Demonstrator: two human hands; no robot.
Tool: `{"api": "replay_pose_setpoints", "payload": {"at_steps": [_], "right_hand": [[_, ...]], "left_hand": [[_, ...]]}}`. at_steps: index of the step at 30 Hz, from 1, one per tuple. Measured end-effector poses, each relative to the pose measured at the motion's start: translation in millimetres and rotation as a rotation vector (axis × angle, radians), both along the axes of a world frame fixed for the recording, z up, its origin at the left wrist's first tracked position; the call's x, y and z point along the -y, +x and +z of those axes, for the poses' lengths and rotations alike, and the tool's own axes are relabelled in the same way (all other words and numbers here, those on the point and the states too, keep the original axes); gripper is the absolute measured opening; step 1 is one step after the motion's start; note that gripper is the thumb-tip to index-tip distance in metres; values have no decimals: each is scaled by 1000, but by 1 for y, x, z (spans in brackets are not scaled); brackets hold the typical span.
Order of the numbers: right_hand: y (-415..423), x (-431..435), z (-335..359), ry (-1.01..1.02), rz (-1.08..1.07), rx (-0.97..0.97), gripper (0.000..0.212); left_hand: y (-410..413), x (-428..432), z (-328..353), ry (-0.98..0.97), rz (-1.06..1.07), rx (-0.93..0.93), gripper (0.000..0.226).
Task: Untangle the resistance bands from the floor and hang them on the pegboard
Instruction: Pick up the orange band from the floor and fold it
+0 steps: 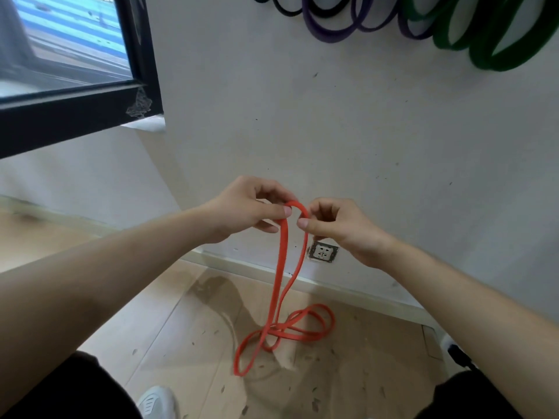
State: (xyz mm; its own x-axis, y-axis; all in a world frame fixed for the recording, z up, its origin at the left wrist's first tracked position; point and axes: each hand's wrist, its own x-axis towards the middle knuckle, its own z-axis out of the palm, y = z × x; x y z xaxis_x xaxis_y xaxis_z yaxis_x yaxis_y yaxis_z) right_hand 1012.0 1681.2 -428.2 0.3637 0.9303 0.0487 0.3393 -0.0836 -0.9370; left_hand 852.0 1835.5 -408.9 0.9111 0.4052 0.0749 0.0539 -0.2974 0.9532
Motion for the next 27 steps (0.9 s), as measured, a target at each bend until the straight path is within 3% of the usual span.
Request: {"api": "replay_pose_setpoints", "payload": {"at_steps": [5,11,16,22,27], "right_hand": [[-3,0,9,-42,99,-266,38],[-12,-1,15,-49,187,-451,35],[-4,0,12,-100,259,-454,31],[9,7,5,-305,239,-437,28],[17,13,3,-285,110,-297,30]], "left_hand": [[-1,0,8,-229,-21,124,19],[0,-1,20,-461,8,284,28],[-4,-9,24,-446,91,328,24],[-14,-36,22,-394,206,336,14],[-23,-58,1,-146,233,166,14]]}}
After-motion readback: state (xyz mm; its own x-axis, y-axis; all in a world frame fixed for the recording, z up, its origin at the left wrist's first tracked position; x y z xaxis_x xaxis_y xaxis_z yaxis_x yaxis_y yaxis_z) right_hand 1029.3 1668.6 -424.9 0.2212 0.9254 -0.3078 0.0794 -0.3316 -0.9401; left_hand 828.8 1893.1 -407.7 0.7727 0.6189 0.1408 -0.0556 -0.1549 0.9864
